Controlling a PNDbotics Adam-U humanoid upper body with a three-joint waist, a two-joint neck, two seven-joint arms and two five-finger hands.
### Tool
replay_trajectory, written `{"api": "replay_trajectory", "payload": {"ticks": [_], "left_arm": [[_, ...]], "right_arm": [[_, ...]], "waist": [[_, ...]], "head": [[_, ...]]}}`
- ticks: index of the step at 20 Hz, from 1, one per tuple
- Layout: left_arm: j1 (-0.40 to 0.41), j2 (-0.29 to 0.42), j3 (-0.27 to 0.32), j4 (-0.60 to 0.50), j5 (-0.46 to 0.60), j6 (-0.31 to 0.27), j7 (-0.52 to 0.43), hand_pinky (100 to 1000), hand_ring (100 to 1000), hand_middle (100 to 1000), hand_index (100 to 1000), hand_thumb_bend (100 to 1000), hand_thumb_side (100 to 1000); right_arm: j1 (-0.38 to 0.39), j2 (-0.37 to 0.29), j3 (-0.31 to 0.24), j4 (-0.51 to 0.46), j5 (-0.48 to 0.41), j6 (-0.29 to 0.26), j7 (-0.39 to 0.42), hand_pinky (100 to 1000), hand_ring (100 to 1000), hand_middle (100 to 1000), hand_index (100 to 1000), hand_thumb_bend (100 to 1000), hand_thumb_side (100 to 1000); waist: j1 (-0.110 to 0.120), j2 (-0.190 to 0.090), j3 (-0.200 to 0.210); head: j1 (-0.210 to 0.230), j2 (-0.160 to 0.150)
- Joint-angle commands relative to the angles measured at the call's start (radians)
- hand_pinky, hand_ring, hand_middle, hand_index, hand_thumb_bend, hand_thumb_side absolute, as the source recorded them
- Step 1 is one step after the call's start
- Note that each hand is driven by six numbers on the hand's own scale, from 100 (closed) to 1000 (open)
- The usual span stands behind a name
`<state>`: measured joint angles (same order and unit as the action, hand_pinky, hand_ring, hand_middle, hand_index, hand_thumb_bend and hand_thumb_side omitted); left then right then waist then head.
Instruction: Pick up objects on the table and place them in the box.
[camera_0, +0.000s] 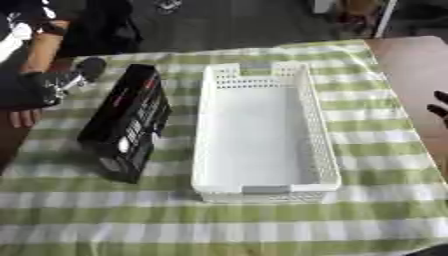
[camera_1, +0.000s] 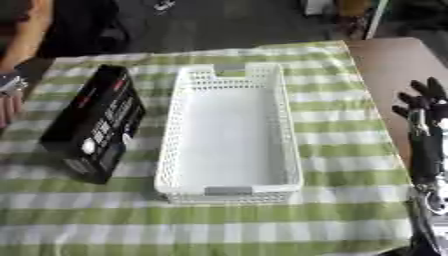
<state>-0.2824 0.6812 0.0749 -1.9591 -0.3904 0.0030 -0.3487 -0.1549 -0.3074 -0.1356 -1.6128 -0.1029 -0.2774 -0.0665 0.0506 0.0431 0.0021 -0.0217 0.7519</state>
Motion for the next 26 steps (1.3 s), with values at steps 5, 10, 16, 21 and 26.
{"api": "replay_trajectory", "payload": {"ticks": [5,10,16,21,26], "left_arm": [[-0.003,0.053,0.031,-0.035,-0.024,-0.012,0.045,629,604,672,763,922,552],[-0.006,0.038,0.045,-0.040,0.032,0.012,0.351,178,189,227,347,452,344],[-0.003,0.034,0.028,-0.030,0.048,0.015,0.454,167,192,208,345,410,351],[-0.002,0.032,0.027,-0.027,0.052,0.020,0.461,289,268,312,410,404,390],[0.010,0.053,0.009,-0.035,-0.040,-0.040,0.255,888,908,951,994,1000,543]], "right_arm": [[-0.010,-0.012,-0.008,-0.011,0.000,0.000,0.000,781,839,884,1000,100,612],[-0.010,-0.011,-0.008,-0.011,0.001,0.000,0.001,780,839,884,1000,100,611],[-0.010,-0.012,-0.008,-0.010,0.001,0.000,0.001,780,839,884,1000,100,611],[-0.010,-0.012,-0.009,-0.010,0.001,-0.001,0.000,780,838,884,1000,100,611],[-0.010,-0.012,-0.009,-0.010,0.001,-0.001,0.001,780,838,884,1000,100,611]], "waist": [[0.000,-0.013,-0.001],[-0.001,-0.013,0.000],[-0.002,-0.011,0.000],[-0.002,-0.011,0.000],[-0.002,-0.011,0.000]], "head": [[-0.012,-0.020],[-0.014,-0.024],[-0.015,-0.027],[-0.013,-0.026],[-0.010,-0.025]]}}
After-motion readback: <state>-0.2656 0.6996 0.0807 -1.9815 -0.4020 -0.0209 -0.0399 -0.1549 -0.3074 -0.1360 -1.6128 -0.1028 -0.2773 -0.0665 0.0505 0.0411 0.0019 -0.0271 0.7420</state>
